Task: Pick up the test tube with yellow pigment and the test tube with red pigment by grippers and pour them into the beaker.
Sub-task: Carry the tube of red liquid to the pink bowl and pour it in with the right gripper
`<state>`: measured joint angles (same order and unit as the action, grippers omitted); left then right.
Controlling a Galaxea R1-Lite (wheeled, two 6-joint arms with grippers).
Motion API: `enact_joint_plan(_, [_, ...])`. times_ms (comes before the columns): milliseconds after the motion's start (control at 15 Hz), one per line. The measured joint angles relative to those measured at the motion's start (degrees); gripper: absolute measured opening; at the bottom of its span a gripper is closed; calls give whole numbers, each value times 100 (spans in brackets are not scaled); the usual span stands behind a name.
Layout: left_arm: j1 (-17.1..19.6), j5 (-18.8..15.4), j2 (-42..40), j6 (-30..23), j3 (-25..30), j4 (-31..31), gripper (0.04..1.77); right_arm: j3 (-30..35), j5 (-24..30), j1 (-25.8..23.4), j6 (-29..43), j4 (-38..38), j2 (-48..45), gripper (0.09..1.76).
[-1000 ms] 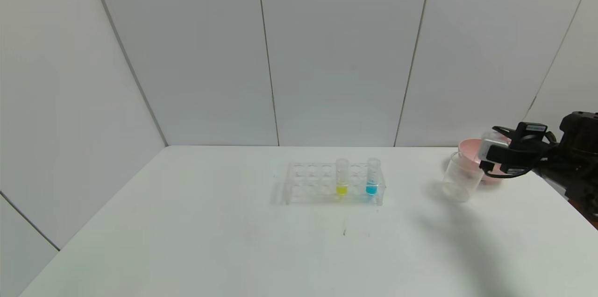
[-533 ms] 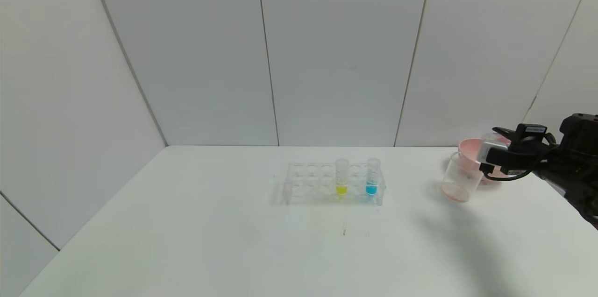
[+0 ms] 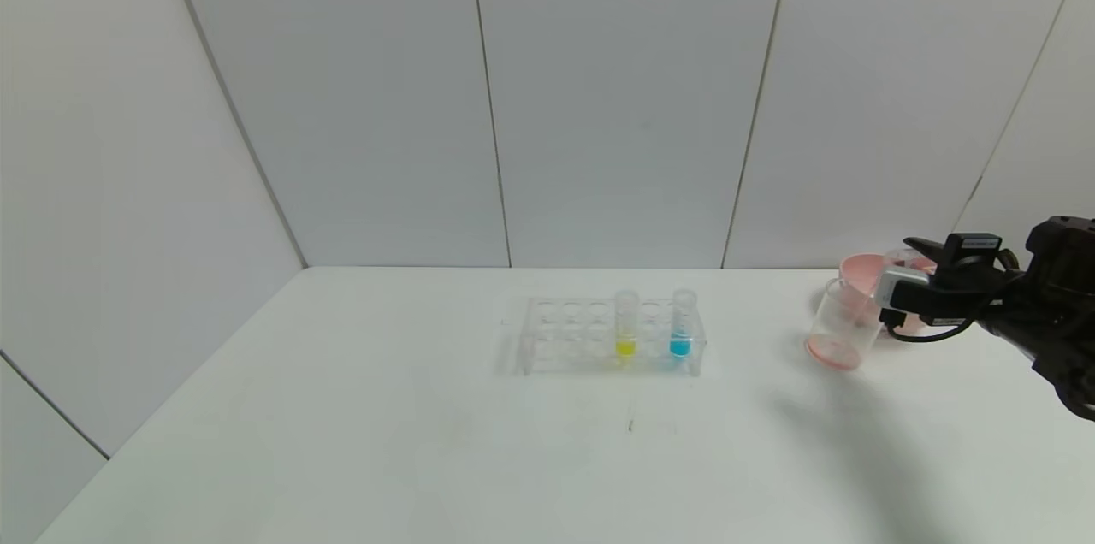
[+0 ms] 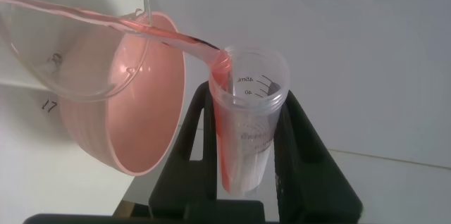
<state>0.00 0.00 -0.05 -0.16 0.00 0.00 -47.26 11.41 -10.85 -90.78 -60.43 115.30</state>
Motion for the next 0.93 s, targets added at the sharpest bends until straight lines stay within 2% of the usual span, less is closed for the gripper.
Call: enact_joint_plan(933, [0,0,0,0,0,0,176,173,2,-17,-257,-384,112,52])
